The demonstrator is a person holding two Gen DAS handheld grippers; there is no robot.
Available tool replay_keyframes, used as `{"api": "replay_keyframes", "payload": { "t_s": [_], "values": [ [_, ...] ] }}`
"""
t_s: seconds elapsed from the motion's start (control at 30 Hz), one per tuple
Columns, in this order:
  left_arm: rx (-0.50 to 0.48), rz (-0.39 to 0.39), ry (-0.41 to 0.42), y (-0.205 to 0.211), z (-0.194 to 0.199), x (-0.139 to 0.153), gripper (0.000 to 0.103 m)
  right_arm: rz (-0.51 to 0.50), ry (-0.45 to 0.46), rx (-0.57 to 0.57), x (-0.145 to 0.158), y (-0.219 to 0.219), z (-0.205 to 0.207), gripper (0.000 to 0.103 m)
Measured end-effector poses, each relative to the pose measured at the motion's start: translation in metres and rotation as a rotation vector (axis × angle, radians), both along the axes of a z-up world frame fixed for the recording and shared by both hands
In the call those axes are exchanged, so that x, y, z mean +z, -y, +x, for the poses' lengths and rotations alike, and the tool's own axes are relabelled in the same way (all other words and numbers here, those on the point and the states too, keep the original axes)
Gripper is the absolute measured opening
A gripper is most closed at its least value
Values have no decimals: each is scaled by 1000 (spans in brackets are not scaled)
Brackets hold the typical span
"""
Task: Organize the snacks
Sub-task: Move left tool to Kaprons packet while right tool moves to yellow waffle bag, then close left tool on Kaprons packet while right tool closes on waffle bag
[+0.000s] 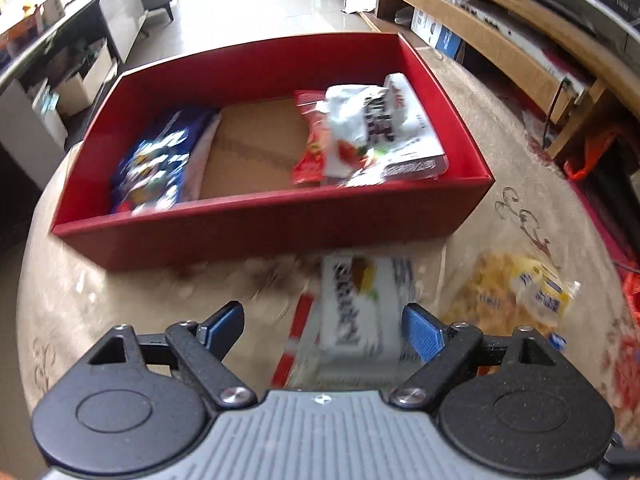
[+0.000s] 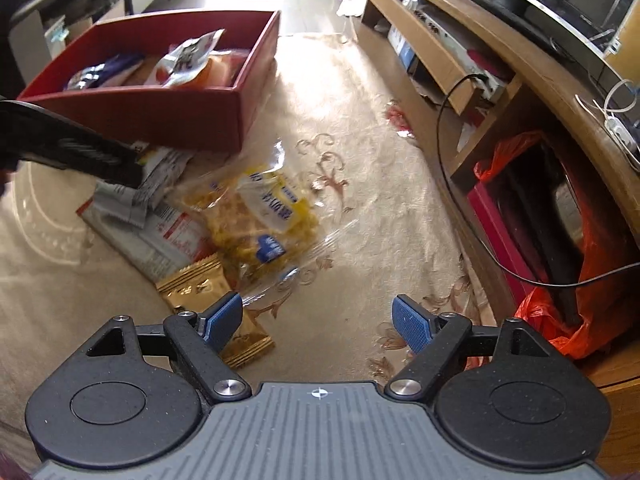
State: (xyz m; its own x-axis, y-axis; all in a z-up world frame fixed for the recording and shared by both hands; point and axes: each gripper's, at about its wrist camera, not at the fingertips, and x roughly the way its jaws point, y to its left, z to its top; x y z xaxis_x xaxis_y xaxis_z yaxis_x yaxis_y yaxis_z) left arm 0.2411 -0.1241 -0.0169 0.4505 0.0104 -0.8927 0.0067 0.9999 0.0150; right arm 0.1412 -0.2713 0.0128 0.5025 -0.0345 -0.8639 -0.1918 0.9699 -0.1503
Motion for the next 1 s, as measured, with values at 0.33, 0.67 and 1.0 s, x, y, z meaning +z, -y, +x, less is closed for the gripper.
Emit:
{"api": "replay_keyframes", "payload": {
  "t_s": [0.33, 0.67, 1.0],
  "values": [
    [36, 0, -51, 14, 21, -23, 82, 60, 2, -61, 6, 20, 10, 87],
    [-34, 11, -64, -16, -16, -15, 57, 186, -64, -192, -5, 24, 51, 86],
    [-29, -95, -85, -62, -43, -8, 57, -38, -16, 271, -4, -46, 75, 90]
  ]
}}
